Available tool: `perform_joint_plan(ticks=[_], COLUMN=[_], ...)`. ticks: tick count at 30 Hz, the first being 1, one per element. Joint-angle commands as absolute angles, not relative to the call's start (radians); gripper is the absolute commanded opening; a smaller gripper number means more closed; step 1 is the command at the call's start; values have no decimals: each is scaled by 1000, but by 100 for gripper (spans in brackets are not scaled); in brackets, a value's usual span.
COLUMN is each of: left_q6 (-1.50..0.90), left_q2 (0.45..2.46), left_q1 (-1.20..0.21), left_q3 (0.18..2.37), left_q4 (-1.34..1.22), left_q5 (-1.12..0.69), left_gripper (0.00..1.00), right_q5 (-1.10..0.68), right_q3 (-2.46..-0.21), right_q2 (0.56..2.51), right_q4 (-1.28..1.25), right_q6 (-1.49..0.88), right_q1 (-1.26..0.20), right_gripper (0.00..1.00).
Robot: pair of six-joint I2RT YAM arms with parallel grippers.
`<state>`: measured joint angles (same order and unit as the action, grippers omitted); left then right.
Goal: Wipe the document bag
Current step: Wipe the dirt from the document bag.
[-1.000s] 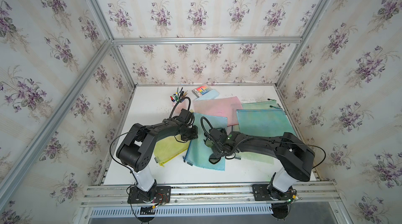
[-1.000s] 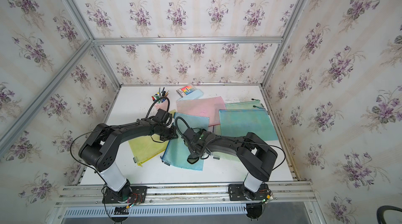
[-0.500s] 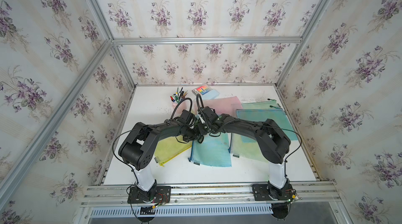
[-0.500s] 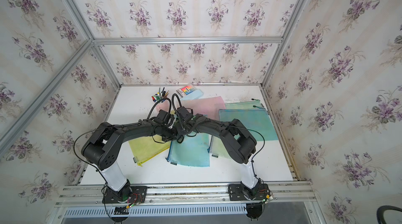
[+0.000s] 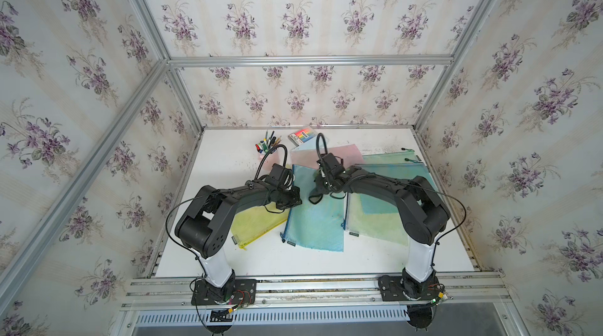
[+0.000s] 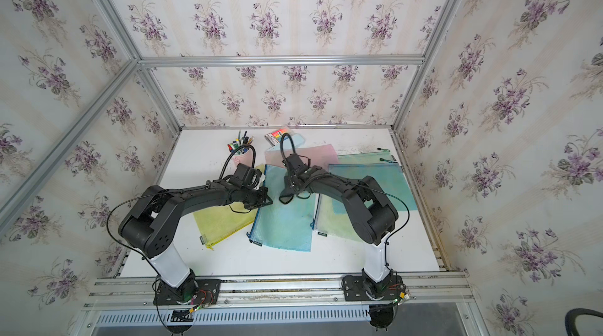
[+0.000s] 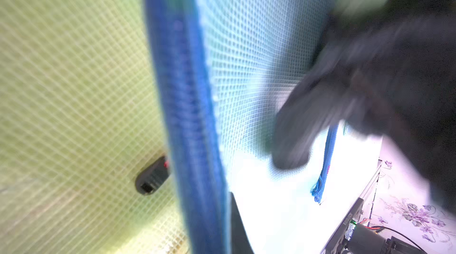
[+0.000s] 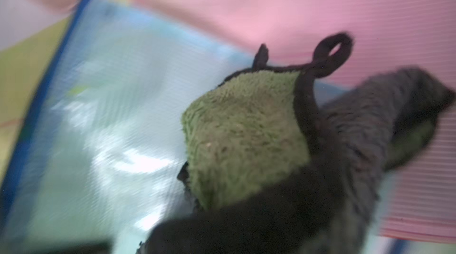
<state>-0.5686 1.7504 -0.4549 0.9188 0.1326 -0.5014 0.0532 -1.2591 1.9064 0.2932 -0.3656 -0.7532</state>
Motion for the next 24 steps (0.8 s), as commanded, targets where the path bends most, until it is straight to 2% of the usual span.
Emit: perform_joint_plan(ticks=[1,3,7,10,13,18,21,24], left_q6=[-577,-576,-578,-575,-576,-582,-575,-569], left_q2=[1749,1741,1732,1735,1733,1735,1735,1726], left_q1=[-454,-454,-452,-452,-451,-446,-441,-430], left_q3=[920,915,909,910,911,912,908,894], left_q4=[105,107,103,100,95,80,80,76], left_q5=[-504,-499,-494,-494,-490,-489,-494,-495], left_gripper=[0,0,0,0,0,0,0,0], right_q5=[15,46,60,112,54,38,108,123], right_q3=[-1276,-1237,-1052,-1004,-995,-1015,-967,-848], right_q2=[1924,1923,1815,1733,1702,1722,1720,1626], right_q4=[331,337,291,307,299,265,312,310], right_q6=[-309,-348,-432,-416,-434,-420,-447,-476], right_q1=[-890,-897,-748,-715,-756,-978,-963,-878], right_gripper=[15,15,14,14,14,15,14,14])
